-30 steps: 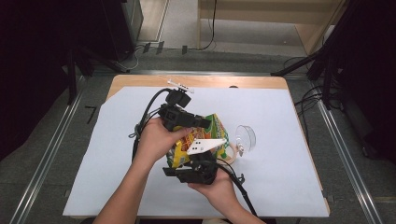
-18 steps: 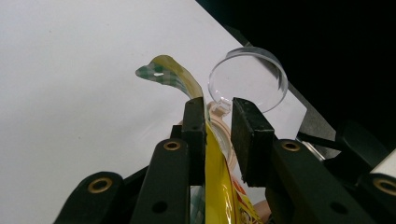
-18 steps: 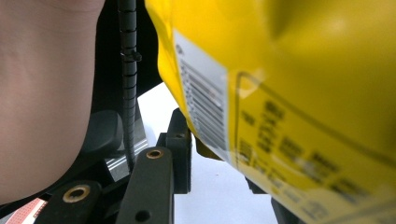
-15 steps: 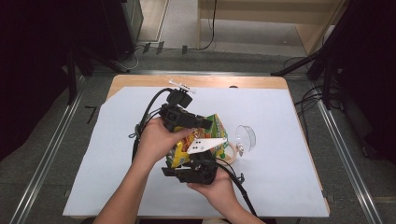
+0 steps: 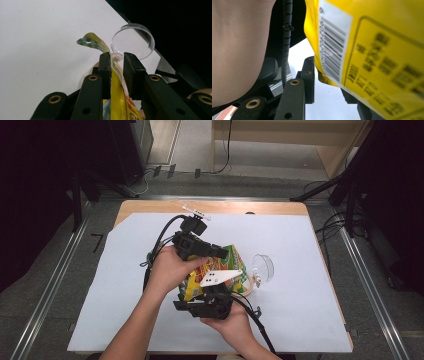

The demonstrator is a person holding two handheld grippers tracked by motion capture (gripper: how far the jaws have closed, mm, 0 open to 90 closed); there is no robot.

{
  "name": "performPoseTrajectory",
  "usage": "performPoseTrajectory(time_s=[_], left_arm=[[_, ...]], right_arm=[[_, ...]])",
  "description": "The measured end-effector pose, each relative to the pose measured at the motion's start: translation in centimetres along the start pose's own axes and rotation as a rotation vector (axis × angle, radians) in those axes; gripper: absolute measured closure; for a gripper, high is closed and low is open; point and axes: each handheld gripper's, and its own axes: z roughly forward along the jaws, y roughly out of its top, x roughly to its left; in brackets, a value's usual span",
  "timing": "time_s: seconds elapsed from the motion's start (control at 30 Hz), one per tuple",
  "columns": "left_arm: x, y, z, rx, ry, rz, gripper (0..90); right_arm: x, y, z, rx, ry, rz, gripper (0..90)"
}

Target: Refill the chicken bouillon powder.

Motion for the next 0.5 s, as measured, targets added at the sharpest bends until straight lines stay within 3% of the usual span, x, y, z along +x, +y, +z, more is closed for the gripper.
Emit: performPoseTrajectory(time_s=[0.2, 0.5], left_arm=[[-0.56, 0.04, -0.15, -0.005, 0.020, 0.014, 76.7], [-0.34, 0.01, -0.08, -0.001, 0.014, 0.011, 76.6]], right_arm=[[0.08, 0.04, -0.12, -0.005, -0.007, -0.013, 70.2], [0.07, 0.02, -0.16, 0.001, -0.016, -0.024, 70.3]])
